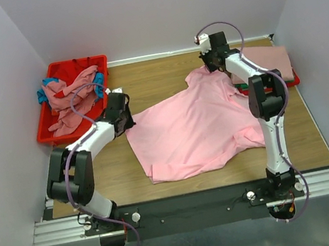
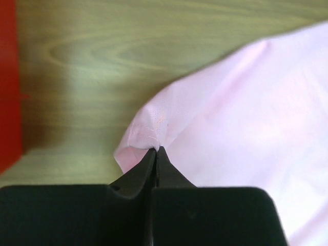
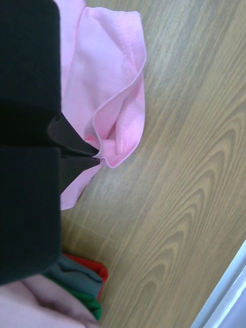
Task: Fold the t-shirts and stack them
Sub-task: Flatten the tshirt out
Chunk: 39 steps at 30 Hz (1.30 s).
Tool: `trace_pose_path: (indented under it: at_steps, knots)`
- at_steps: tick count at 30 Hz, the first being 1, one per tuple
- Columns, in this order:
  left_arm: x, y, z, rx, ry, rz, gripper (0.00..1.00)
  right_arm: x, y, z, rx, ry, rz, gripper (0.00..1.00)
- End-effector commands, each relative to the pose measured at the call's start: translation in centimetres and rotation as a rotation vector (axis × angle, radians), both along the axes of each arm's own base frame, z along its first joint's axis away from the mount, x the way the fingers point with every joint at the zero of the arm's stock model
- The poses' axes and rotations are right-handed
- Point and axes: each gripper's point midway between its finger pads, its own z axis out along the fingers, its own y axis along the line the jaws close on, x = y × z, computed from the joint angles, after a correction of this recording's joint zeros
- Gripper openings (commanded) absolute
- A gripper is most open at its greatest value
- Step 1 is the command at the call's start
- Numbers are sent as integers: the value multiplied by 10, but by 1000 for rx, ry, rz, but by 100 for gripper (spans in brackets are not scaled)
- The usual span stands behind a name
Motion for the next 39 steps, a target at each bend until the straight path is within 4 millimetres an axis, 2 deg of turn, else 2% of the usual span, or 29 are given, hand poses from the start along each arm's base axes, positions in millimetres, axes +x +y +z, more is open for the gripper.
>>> trace_pose_path:
  at_steps: [1,2,4,5,7,8,9,10,11,12,15,17,21,22,23,24,27,29,33,39]
  knots:
    - [-37,-35,-6,-178,48,-124,4,-2,-10,24,27,-41,-3,0]
    - [-51,-42,-15,-205,81,-148,4,-4,-12,25,31,-40,-5,1]
    - [-64,-47,-22,-222,110,-173,5,-6,-13,24,32,-35,-6,0]
    - [-72,-48,-29,-222,133,-181,11,-6,-15,24,32,-35,-9,0]
    - [-80,-50,-26,-224,138,-190,25,-9,-13,23,34,-28,-4,0]
    - [-79,-46,-21,-199,118,-170,38,-10,-14,22,34,-27,-4,1]
    - [-82,-46,-15,-190,110,-162,43,-11,-14,23,35,-26,-5,0]
    - [-78,-44,5,-195,50,-151,45,-11,-14,23,36,-25,-4,0]
    - [-77,-36,12,-168,25,-117,47,-13,-13,22,36,-22,-1,0]
    - [-73,-30,31,-161,-33,-88,47,-13,-13,22,37,-23,-1,0]
    - [-64,-9,55,-99,-119,-5,51,-12,-13,22,40,-22,-2,0]
    - [-62,-2,60,-72,-146,4,54,-12,-13,22,43,-22,-2,0]
    - [-57,-6,42,-43,-95,-50,54,-13,-11,19,51,-13,-1,0]
    - [-55,-7,29,-28,-58,-60,54,-13,-11,19,51,-13,-1,0]
    - [-52,-8,28,-10,-55,-85,53,-13,-12,17,51,-10,-3,0]
    - [-50,-8,17,12,-24,-94,53,-14,-11,16,51,-9,-1,0]
    - [-38,-3,14,85,-13,-104,53,-15,-11,13,50,-3,1,0]
    - [-28,-2,21,110,-32,-109,53,-15,-11,13,50,-3,1,0]
    - [-18,2,17,177,-10,-127,53,-14,-11,10,48,2,2,0]
    - [-21,-6,-14,192,86,-208,52,-15,-11,9,50,5,2,0]
